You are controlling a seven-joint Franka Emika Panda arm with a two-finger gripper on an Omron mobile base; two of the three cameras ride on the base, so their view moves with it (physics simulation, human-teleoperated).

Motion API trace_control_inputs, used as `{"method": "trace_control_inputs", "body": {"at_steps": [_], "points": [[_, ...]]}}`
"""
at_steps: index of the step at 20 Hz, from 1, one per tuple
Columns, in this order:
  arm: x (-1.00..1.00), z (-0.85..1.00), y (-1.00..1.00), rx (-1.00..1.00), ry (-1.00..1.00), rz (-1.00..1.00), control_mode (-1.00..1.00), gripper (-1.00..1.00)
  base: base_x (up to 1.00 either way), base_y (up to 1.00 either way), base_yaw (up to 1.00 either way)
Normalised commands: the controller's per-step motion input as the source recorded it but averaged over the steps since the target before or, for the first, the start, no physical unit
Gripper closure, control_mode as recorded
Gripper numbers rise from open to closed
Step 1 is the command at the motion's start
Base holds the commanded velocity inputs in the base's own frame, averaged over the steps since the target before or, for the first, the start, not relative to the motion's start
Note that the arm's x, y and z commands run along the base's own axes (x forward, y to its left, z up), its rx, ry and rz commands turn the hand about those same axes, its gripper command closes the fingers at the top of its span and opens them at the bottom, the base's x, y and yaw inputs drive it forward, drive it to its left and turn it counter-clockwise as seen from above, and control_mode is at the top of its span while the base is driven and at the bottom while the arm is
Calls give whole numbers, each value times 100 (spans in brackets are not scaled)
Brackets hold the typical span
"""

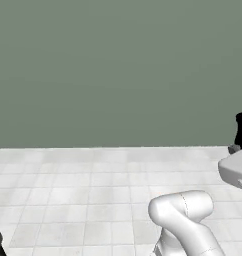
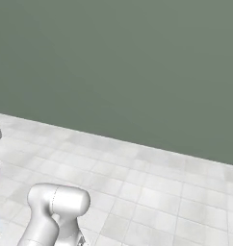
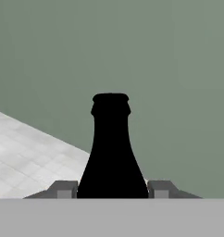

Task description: Open the fridge, grab two sodas, and place both sodas inside the bowl with ice on the dining counter.

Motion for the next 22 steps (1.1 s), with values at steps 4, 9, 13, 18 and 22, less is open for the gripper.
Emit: {"method": "trace_control_inputs", "body": {"at_steps": [4,9,13,18,22], "points": [[0,0,0,0,0,0,100,100,100,0,41],[0,0,0,0,0,0,100,100,98,-1,45],[0,0,0,0,0,0,100,100,84,-4,50],[0,0,0,0,0,0,100,100,58,0,53],[0,0,0,0,0,0,100,100,39,0,55]]}}
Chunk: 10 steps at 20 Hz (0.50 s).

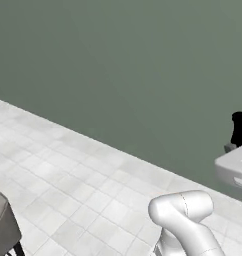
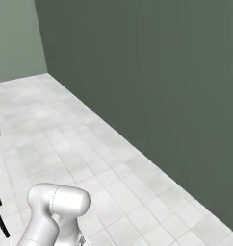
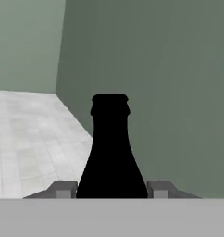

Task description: Open the fridge, grab two sodas, and place both sodas inside the bowl with ice on the dining counter.

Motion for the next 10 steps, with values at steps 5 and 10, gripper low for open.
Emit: {"method": "trace_control_inputs", "body": {"at_steps": [5,10], "points": [[0,0,0,0,0,0,100,100,37,0,56],[0,0,0,0,0,0,100,100,53,-12,56]]}}
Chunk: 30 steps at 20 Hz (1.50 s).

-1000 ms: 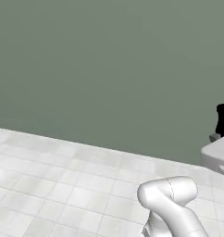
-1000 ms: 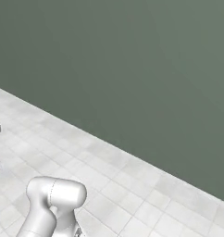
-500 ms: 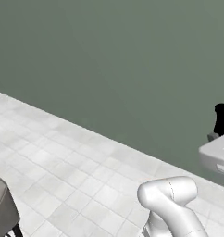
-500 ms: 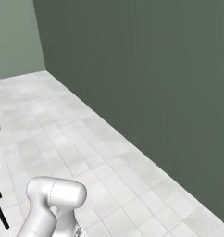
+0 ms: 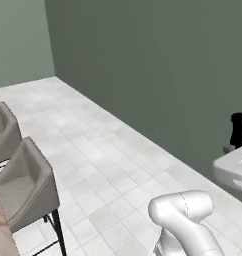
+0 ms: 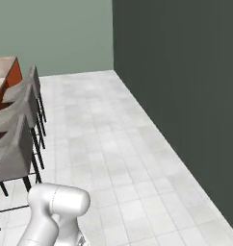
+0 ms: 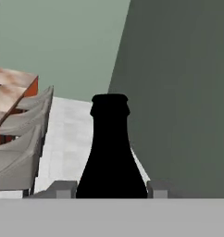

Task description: Open the fridge, grab two sodas, and place both sodas inside the bowl with ice on the dining counter.

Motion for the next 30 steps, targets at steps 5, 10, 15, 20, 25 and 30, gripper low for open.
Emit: {"method": "trace_control_inputs", "body": {"at_steps": [5,10,15,20,25,30], "points": [[0,0,0,0,0,0,100,100,80,-20,52],[0,0,0,0,0,0,100,100,84,-21,50],[0,0,0,0,0,0,100,100,66,-30,51],[0,0,0,0,0,0,100,100,55,-32,52],[0,0,0,0,0,0,100,100,39,-33,53],[0,0,0,0,0,0,100,100,29,-39,52]]}}
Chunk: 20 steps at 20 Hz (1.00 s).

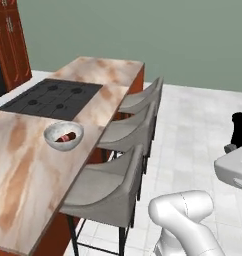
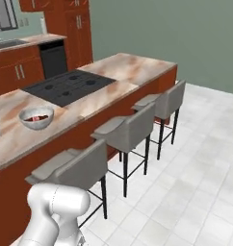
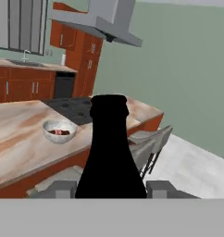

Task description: Open the fridge, grab two sodas, and place both sodas inside the bowl with ice on the dining counter.

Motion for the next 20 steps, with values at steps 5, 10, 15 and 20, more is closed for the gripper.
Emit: {"method": "trace_control_inputs", "body": {"at_steps": [5,10,15,20], "points": [[0,0,0,0,0,0,100,100,27,-40,52],[0,0,0,0,0,0,100,100,29,-43,51],[0,0,0,0,0,0,100,100,29,-49,48],[0,0,0,0,0,0,100,100,2,-62,33]]}}
